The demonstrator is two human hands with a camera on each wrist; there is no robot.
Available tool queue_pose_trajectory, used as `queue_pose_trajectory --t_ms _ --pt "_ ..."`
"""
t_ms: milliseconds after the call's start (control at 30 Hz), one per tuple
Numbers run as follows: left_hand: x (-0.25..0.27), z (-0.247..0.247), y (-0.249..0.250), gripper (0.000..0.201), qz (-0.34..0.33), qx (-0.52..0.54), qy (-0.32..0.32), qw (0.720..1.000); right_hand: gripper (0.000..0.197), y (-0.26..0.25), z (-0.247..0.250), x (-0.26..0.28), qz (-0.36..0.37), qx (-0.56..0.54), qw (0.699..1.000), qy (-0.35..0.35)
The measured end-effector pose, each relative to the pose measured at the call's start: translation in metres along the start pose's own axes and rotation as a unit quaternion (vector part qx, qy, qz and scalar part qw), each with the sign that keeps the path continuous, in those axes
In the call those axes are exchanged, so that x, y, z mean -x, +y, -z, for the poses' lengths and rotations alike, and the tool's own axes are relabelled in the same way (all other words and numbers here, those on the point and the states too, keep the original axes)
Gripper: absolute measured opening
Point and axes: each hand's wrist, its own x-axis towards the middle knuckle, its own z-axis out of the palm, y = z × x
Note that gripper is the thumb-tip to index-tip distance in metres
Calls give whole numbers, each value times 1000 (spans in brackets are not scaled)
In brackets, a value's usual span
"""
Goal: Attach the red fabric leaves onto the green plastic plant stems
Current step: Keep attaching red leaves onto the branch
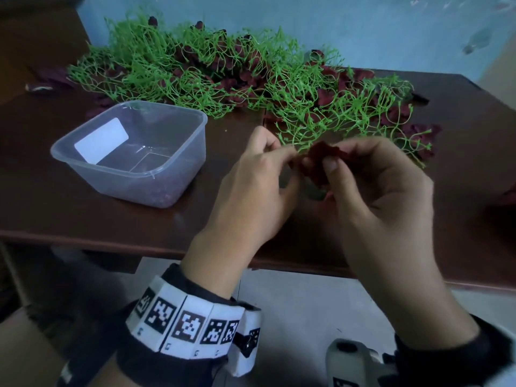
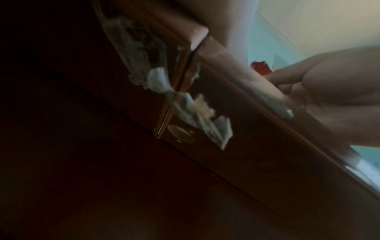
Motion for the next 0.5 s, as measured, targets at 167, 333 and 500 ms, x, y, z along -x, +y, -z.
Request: queue_pose_trajectory --t_ms 167,333,500 --pt "0 0 -5 10 7 64 15 998 4 9 5 -5 -54 25 998 28" --pt "-1 0 -9 4 34 188 6 982 10 14 9 -7 -127 -20 991 32" --pt "-1 3 -5 3 -31 163 17 986 15 15 9 -12 -224 -191 954 56"
